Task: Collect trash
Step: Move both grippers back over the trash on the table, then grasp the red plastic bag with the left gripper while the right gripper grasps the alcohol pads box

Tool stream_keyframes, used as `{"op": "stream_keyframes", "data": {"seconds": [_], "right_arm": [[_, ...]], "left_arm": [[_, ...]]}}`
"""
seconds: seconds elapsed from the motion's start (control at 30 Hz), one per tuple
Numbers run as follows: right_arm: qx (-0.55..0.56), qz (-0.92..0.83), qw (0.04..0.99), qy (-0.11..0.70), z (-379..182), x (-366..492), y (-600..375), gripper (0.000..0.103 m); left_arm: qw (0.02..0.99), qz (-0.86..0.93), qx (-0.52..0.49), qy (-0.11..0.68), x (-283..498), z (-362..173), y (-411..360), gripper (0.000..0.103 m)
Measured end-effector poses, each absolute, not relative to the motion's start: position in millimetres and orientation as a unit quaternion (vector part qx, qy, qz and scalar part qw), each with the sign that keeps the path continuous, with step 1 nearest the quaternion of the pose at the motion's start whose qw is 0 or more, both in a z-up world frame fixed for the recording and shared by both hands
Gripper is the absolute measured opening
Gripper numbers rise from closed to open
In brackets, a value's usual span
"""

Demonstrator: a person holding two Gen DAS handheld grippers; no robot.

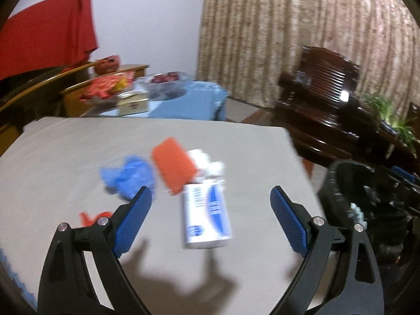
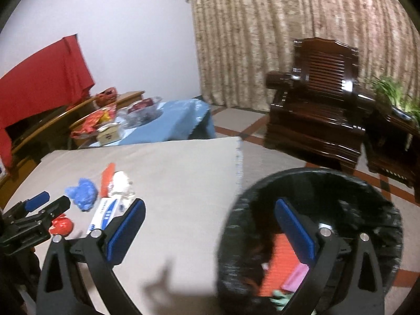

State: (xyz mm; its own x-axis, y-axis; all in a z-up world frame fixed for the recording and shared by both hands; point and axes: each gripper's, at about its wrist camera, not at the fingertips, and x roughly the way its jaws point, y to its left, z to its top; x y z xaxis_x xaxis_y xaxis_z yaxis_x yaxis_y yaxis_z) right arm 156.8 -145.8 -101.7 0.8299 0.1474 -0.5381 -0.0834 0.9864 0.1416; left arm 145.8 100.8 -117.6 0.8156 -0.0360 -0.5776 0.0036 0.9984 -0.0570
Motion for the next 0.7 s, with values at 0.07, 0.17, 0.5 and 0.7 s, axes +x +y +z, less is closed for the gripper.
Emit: {"op": "stream_keyframes", "data": {"seconds": [0.07,0.17,0.5,0.7], "right_arm": [[0.048,0.073,0.954,0.288,-104,159,-130,0.097],[0.036,0.09,0.954,0.284,-106,161,-107,0.097],[0.01,0.117,0.947,0.3,-128,174,-51,0.097],[0.003,0.116,0.942,0.316,-144,183,-38,0.097]], "left_arm": [[0.951,0.01,-0.031,0.307,143,-121,120,0.089],[0.949,0.032,-0.036,0.311,138,-127,144,0.089],[0.937,0.077,-0.04,0.339,137,-161,204,0.089],[0.925,0.095,-0.053,0.365,143,-185,227,0.085]]}}
